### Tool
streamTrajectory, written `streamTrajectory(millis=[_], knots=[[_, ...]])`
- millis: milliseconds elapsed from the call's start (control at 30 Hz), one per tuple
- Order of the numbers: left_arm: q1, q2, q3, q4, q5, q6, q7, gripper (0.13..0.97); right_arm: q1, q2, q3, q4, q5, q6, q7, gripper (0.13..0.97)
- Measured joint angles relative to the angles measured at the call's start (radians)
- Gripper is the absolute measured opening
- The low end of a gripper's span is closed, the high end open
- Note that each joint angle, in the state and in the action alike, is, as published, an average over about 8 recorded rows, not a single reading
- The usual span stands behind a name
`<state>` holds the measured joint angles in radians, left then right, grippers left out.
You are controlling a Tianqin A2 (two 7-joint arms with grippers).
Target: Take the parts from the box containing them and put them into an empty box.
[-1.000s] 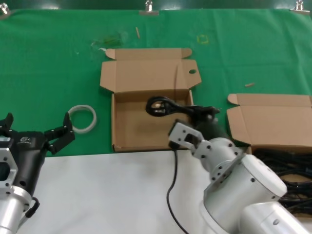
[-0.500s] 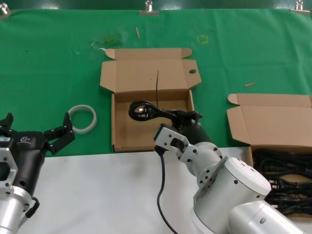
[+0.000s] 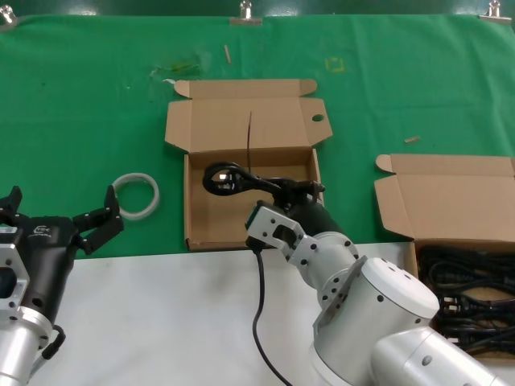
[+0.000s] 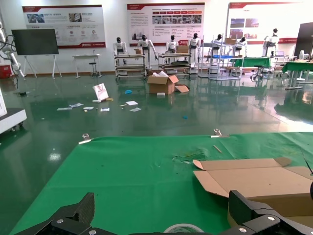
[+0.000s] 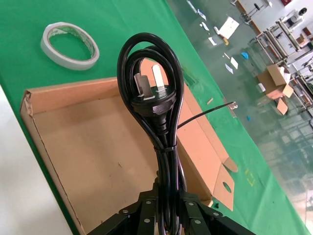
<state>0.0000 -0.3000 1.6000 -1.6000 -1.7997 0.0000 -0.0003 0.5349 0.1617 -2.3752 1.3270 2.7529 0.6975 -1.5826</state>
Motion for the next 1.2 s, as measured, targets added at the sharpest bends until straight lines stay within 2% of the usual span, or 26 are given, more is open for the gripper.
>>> streamTrajectory(millis=[500,800,1100,1200], knots=[[0.000,0.000,0.000,0.000,0.000,0.000,0.000,0.966,0.002,0.005,0.014,-0.029,0.000,-0.022,0.093,0.198],[0.000,0.000,0.000,0.000,0.000,0.000,0.000,0.966,0.001,0.005,0.016,-0.031,0.000,-0.024,0.104,0.242],[0.000,0.000,0.000,0.000,0.000,0.000,0.000,0.966,0.001,0.005,0.016,-0.031,0.000,-0.024,0.104,0.350],[0.000,0.000,0.000,0.000,0.000,0.000,0.000,0.966,0.001,0.005,0.016,-0.031,0.000,-0.024,0.104,0.416]])
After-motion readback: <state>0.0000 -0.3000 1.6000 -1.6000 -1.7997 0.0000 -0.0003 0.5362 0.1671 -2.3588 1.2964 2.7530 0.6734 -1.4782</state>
